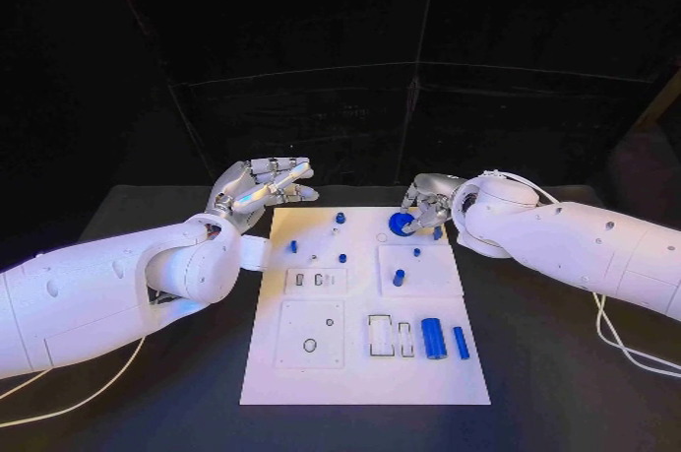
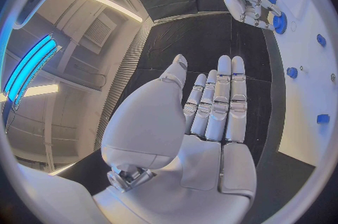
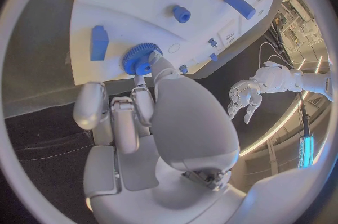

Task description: Assemble the parts on the task board

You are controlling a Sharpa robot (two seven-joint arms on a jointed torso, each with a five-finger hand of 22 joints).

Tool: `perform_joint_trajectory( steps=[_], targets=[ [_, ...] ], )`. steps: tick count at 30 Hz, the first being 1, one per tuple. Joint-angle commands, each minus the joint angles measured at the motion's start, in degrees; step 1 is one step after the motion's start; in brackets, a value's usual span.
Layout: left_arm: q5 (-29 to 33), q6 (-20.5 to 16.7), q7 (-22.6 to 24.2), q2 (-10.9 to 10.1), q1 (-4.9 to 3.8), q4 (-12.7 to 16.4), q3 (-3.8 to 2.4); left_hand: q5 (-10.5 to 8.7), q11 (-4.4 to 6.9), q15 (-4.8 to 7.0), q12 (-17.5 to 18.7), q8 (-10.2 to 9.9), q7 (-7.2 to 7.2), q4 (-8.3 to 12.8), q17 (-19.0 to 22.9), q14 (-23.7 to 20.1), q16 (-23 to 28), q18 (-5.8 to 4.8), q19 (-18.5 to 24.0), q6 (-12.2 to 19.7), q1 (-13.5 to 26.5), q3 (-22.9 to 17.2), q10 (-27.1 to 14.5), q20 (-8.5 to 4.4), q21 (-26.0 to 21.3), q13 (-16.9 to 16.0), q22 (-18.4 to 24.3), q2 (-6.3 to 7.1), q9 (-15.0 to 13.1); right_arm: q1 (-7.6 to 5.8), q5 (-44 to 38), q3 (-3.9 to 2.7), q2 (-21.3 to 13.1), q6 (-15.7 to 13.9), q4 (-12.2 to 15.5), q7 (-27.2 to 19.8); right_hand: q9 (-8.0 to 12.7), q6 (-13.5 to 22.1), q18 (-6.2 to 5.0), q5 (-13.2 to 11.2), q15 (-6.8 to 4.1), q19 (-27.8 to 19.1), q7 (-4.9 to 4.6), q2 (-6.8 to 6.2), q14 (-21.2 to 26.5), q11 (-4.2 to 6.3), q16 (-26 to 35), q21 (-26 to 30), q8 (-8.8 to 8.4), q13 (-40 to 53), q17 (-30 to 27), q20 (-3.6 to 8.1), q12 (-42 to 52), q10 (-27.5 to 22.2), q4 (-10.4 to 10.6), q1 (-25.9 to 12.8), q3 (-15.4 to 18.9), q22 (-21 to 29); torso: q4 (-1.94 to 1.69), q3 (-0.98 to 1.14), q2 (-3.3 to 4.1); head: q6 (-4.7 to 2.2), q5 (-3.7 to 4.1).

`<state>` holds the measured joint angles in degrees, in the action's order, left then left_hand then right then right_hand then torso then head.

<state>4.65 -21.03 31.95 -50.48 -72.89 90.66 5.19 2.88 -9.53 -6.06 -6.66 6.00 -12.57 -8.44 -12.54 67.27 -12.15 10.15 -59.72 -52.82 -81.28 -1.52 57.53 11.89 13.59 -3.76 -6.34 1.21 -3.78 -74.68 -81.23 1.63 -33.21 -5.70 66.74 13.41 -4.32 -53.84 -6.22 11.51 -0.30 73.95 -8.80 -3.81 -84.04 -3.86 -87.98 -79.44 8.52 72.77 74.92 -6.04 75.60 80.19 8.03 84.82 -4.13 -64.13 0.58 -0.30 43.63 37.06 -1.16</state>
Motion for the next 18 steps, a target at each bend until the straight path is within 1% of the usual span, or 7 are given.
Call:
perform_joint_trajectory(
  steps=[1,5,8,12,13,15,18],
  targets=[
    [-0.33,0.81,0.05,0.04,-0.09,0.06,-0.03,-0.03,-0.11,-0.11,0.35,-0.23,-0.21,0.32,-0.06,-0.33,0.33,0.20,-0.07,0.06,0.20,0.06,0.00,0.35,-0.30,0.04,0.06,-0.55,0.04,-0.09,-2.80,-0.03,0.04,-0.57,0.26,0.37,-0.12,-0.82,0.92,-0.22,-0.08,0.59,0.09,0.37,-4.81,0.21,-0.35,-0.28,0.45,0.68,9.45,0.07,0.53,0.63,-0.08,-0.69,-0.44,-0.14,-0.03,-0.02,-0.01,-0.02,0.05],
    [-0.33,0.85,-0.01,0.01,-0.09,0.10,-0.03,-0.03,-0.11,-0.11,0.35,-0.23,-0.21,0.32,-0.06,-0.33,0.33,0.20,-0.07,0.06,0.20,0.06,0.00,0.35,-0.30,0.04,0.06,-0.55,0.04,-0.08,-3.38,-0.03,-0.03,-1.28,0.55,0.40,-0.18,-2.03,0.96,-0.01,-0.30,0.74,0.41,0.69,-4.83,0.48,-0.37,-0.38,0.89,1.81,9.55,0.25,1.46,1.27,-0.30,-0.81,-1.01,-0.36,-0.03,-0.03,-0.02,-0.01,0.11],
    [-0.33,0.88,-0.05,-0.02,-0.09,0.13,-0.03,-0.03,-0.11,-0.11,0.35,-0.23,-0.21,0.32,-0.06,-0.33,0.33,0.20,-0.07,0.06,0.20,0.06,0.00,0.35,-0.30,0.04,0.06,-0.55,0.04,-0.07,-3.63,-0.02,-0.15,-2.68,0.95,0.34,-0.24,-3.01,1.00,0.09,-0.51,0.92,0.70,1.16,-4.87,0.73,-0.43,-0.51,1.20,3.12,9.74,0.42,2.56,2.04,-0.54,-0.68,-1.75,-0.62,-0.06,-0.03,-0.02,-0.01,0.10],
    [-0.33,0.93,-0.12,-0.09,-0.09,0.19,-0.02,-0.03,-0.10,-0.10,0.36,-0.24,-0.20,0.38,-0.11,-0.33,0.39,0.21,-0.08,0.04,0.20,0.06,0.03,0.36,-0.35,0.04,0.09,-0.61,0.04,-0.03,-4.81,-0.02,-0.54,-6.42,2.45,0.16,-0.25,-4.18,1.12,1.92,-0.88,1.36,1.09,1.62,-4.97,1.12,-0.57,-0.80,1.35,4.98,10.21,0.80,4.08,3.09,-1.08,-0.51,-3.36,-1.20,-0.10,0.00,0.01,-0.02,0.03],
    [-0.33,0.93,-0.12,-0.10,-0.09,0.19,-0.02,-0.03,-0.10,-0.10,0.36,-0.24,-0.20,0.38,-0.11,-0.33,0.39,0.21,-0.08,0.04,0.20,0.06,0.03,0.36,-0.35,0.04,0.09,-0.61,0.04,-0.03,-4.98,-0.02,-0.59,-6.79,2.65,0.13,-0.24,-4.26,1.13,2.19,-0.91,1.39,1.11,1.63,-4.98,1.14,-0.59,-0.82,1.33,5.13,10.27,0.83,4.19,3.16,-1.13,-0.52,-3.54,-1.23,-0.12,0.02,0.02,-0.05,0.01],
    [-0.33,0.93,-0.14,-0.15,-0.09,0.20,-0.02,-0.03,-0.10,-0.10,0.36,-0.24,-0.20,0.38,-0.11,-0.33,0.39,0.21,-0.08,0.04,0.20,0.06,0.03,0.36,-0.35,0.04,0.09,-0.61,0.04,-0.02,-5.78,-0.02,-0.91,-8.91,4.12,0.01,-0.19,-4.59,1.16,3.29,-1.00,1.49,1.21,1.57,-5.01,1.23,-0.63,-0.88,1.23,5.72,10.40,0.96,4.64,3.47,-1.32,-0.74,-4.32,-1.35,-0.10,0.01,0.00,-0.07,-0.05],
    [-0.33,0.94,-0.15,-0.19,-0.09,0.22,-0.02,-0.03,-0.10,-0.10,0.36,-0.24,-0.20,0.38,-0.11,-0.33,0.39,0.21,-0.08,0.04,0.20,0.06,0.03,0.36,-0.35,0.04,0.09,-0.61,0.04,-0.01,-6.79,-0.02,-1.23,-10.76,5.89,0.03,-0.16,-4.73,1.19,3.70,-1.04,1.57,1.24,1.48,-5.03,1.26,-0.65,-0.93,1.15,6.07,10.48,1.01,4.90,3.65,-1.39,-0.96,-4.72,-1.45,-0.10,-0.02,-0.02,-0.11,-0.11]
  ],
)
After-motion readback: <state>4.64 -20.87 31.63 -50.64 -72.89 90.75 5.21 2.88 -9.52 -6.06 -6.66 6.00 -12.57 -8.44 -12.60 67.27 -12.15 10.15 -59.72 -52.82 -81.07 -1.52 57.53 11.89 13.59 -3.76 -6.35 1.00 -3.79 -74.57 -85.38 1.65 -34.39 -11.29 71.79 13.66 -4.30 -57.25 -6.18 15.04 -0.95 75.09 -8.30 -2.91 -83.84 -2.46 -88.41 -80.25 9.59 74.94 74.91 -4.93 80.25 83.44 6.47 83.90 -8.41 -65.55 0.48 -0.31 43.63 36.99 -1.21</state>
